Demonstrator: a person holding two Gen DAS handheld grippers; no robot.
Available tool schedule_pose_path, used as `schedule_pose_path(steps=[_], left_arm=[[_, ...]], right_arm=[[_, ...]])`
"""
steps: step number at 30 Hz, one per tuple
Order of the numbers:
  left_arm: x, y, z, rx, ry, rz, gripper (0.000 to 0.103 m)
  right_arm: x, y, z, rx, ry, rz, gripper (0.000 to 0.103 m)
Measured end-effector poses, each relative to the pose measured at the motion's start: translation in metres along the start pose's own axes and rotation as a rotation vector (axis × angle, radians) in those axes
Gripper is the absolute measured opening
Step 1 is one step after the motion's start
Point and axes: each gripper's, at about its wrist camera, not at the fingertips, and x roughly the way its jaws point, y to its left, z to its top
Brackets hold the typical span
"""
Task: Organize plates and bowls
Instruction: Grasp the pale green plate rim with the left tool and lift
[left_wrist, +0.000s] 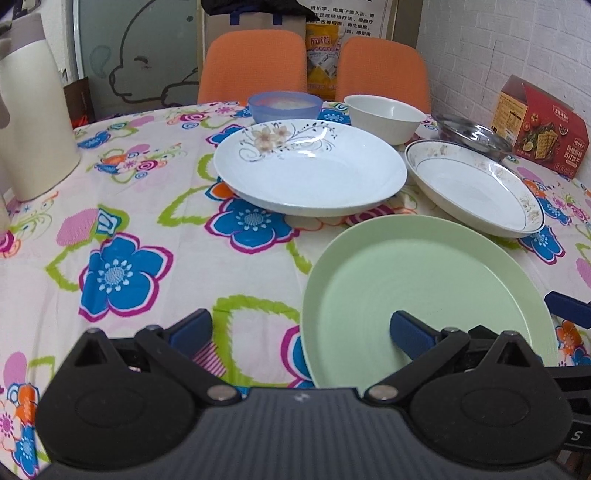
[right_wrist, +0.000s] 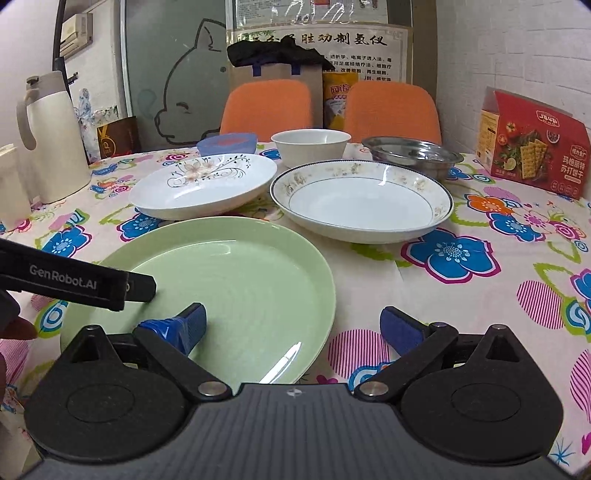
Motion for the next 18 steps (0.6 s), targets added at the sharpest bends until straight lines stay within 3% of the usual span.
schedule_pose_path(steps=[8,11,18], left_arm=[[0.000,-0.007,0.003,-0.006,0.026,-0.001,0.102],[0.000,-0.016,0.004,0.012,0.036,-0.023,0.103],[0.001,-0.022,0.002,0.024,0.022,-0.040,0.100]], right_arm=[[0.001,0.003,0.005,0.003,0.032,0.008,0.089],[0.001,0.014,0.009,-0.069,0.080,0.116,0.089],[0.003,0.016,0.005,-0.069,0.041,0.128,0.090]])
